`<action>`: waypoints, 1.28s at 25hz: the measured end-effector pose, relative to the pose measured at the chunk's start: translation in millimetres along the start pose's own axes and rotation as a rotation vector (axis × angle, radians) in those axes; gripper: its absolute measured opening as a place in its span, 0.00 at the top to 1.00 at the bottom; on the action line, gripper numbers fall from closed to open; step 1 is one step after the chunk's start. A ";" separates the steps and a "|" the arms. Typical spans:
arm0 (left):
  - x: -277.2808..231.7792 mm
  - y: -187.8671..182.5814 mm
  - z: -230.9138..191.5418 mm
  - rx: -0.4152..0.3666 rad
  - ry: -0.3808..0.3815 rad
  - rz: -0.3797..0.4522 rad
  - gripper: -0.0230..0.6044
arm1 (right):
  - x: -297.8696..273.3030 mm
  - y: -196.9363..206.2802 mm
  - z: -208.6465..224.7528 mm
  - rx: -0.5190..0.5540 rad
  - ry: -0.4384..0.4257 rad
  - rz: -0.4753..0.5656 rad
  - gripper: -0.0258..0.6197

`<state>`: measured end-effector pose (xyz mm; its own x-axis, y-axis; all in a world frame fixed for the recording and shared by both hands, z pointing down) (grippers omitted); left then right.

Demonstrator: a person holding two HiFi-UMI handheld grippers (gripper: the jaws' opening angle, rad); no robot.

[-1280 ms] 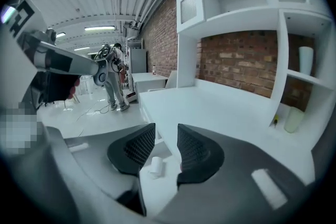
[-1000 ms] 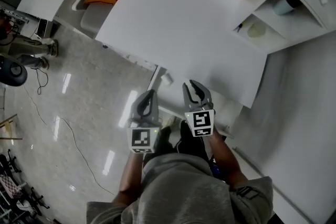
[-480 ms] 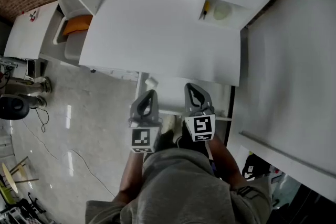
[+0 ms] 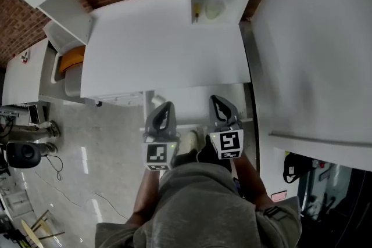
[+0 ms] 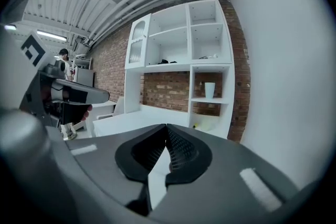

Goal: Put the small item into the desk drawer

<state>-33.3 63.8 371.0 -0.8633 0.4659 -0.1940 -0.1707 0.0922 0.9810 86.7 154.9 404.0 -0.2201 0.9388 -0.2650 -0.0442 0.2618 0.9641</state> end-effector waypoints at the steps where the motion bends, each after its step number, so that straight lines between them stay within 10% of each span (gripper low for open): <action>1: 0.5 -0.1 3.2 -0.002 0.011 -0.001 0.94 | 4.9 0.3 1.9 -0.004 0.012 0.001 0.96; 32: -8.7 -0.2 18.1 -0.029 0.130 0.001 0.94 | 25.8 3.8 4.6 -0.042 0.105 0.009 0.96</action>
<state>-17.1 75.6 372.5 -0.9173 0.3480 -0.1937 -0.1822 0.0658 0.9811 85.4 181.2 400.7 -0.3216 0.9117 -0.2558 -0.0824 0.2422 0.9667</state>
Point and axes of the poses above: the fingertips, and each gripper's own axes: x backward along the fingers, z to its right, y out of its underside, the point moved 3 cm from there along x, backward along the fingers, and after that the axes turned 4 degrees about -y, right-handed, at the moved point
